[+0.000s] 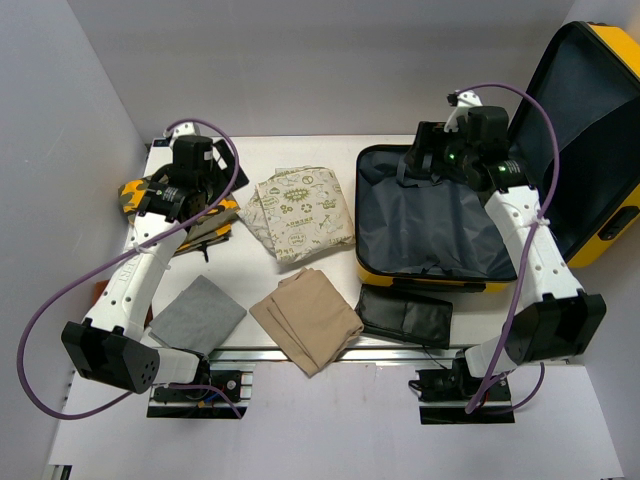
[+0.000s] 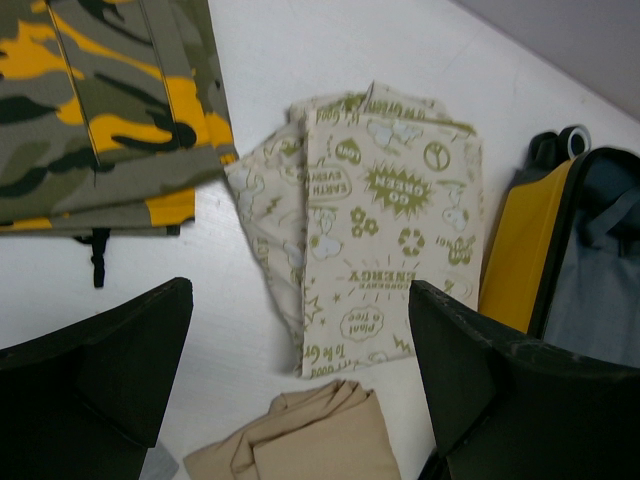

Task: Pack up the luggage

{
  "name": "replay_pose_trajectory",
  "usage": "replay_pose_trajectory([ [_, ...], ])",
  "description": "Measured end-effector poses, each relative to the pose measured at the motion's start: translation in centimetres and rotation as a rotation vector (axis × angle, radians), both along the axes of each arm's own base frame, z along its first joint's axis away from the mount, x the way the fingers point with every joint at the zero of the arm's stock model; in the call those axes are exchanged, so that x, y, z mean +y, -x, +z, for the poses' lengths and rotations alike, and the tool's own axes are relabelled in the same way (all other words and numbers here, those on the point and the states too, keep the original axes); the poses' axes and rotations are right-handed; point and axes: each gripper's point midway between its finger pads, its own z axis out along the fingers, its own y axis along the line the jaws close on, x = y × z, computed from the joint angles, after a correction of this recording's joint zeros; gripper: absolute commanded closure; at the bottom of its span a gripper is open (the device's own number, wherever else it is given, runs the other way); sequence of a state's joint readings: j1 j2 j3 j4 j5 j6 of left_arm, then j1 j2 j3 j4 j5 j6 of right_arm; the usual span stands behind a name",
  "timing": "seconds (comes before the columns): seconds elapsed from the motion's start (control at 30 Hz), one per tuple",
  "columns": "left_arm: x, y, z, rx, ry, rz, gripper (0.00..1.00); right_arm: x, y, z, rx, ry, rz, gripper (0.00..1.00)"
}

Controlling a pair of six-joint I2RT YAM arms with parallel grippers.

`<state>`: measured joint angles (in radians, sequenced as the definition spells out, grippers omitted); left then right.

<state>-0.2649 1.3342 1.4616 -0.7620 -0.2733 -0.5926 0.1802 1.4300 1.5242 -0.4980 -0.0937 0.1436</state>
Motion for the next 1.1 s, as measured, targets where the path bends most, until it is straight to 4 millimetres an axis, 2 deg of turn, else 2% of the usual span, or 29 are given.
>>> replay_pose_trajectory([
  [0.13, -0.5, 0.9, -3.4, 0.077, 0.019, -0.017, 0.02, 3.4, -0.9, 0.1, 0.003, -0.019, 0.136, 0.11],
  [0.23, -1.1, 1.3, -6.0, 0.143, 0.035, -0.034, 0.02, 6.8, -1.4, 0.0, -0.019, 0.017, 0.237, 0.11],
  [0.37, -2.6, 1.0, -9.4, 0.213, 0.075, -0.083, 0.02, 13.1, -2.5, -1.2, -0.037, 0.086, 0.373, 0.11],
  [0.47, -3.8, 0.7, -12.9, 0.291, 0.101, -0.118, 0.02, 17.9, -4.0, -3.4, -0.015, 0.131, 0.439, 0.11],
  [0.6, -4.9, 0.6, -17.8, 0.410, 0.126, -0.141, 0.02, 22.2, -7.1, -8.2, 0.038, 0.207, 0.437, 0.11],
  [0.7, -5.4, 0.5, -20.7, 0.473, 0.136, -0.142, 0.02, 23.5, -8.2, -13.4, 0.104, 0.283, 0.392, 0.11],
  [0.77, -5.6, 0.3, -22.1, 0.498, 0.140, -0.141, 0.02, 23.6, -8.2, -16.8, 0.159, 0.331, 0.356, 0.11],
  [0.83, -5.9, 0.0, -23.4, 0.516, 0.147, -0.143, 0.02, 23.4, -8.3, -19.4, 0.197, 0.365, 0.318, 0.11],
  [0.9, -6.3, -0.4, -24.7, 0.531, 0.156, -0.149, 0.02, 23.1, -8.6, -20.9, 0.219, 0.385, 0.281, 0.11],
  [0.97, -6.6, -0.6, -26.1, 0.550, 0.164, -0.152, 0.02, 22.7, -8.8, -21.6, 0.232, 0.389, 0.245, 0.11],
  [1.1, -7.0, -2.4, -26.1, 0.518, 0.196, -0.161, 0.02, 22.5, -8.9, -22.3, 0.255, 0.361, 0.196, 0.11],
])
